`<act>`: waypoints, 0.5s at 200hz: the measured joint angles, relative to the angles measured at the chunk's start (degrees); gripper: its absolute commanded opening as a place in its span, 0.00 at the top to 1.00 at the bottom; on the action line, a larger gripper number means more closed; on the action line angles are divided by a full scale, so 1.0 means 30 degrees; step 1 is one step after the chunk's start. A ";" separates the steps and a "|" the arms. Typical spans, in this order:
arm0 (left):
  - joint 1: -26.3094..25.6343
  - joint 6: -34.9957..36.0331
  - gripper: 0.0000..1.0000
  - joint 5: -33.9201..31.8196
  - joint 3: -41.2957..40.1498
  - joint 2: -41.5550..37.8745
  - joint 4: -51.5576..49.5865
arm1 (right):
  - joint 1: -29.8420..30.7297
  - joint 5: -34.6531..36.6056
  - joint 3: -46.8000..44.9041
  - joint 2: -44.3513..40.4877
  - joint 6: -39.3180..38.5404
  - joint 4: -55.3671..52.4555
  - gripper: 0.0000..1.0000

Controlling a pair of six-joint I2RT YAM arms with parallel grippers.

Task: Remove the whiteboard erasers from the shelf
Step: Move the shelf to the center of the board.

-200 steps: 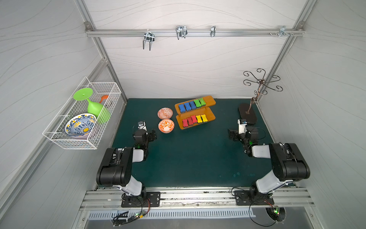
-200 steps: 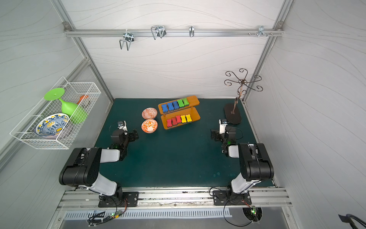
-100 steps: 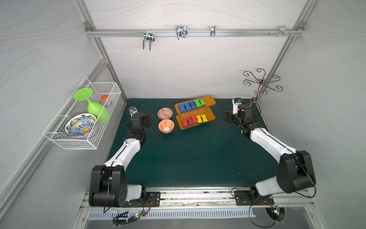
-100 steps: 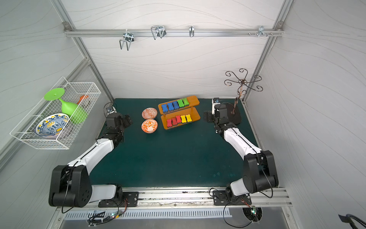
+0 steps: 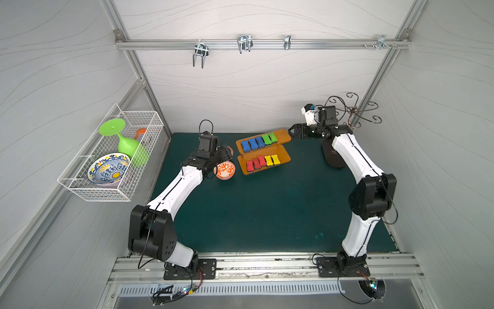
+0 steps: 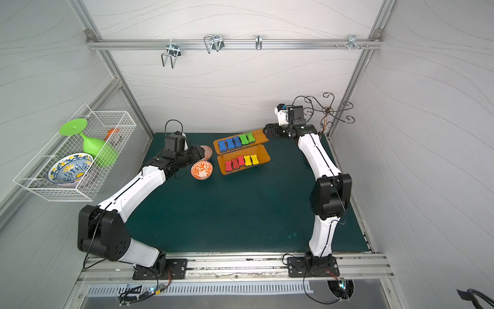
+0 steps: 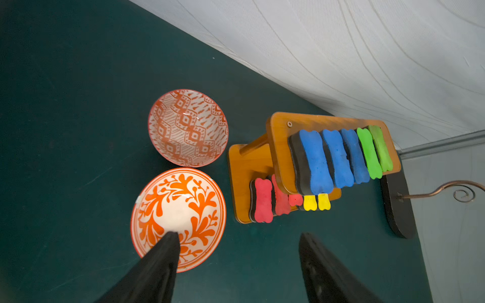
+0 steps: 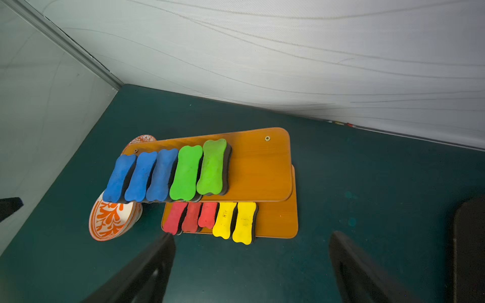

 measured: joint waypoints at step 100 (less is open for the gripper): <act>0.1100 -0.0867 0.47 0.6885 0.2652 0.4437 0.0372 | -0.0627 -0.3847 0.4728 0.4845 -0.0364 -0.2259 0.17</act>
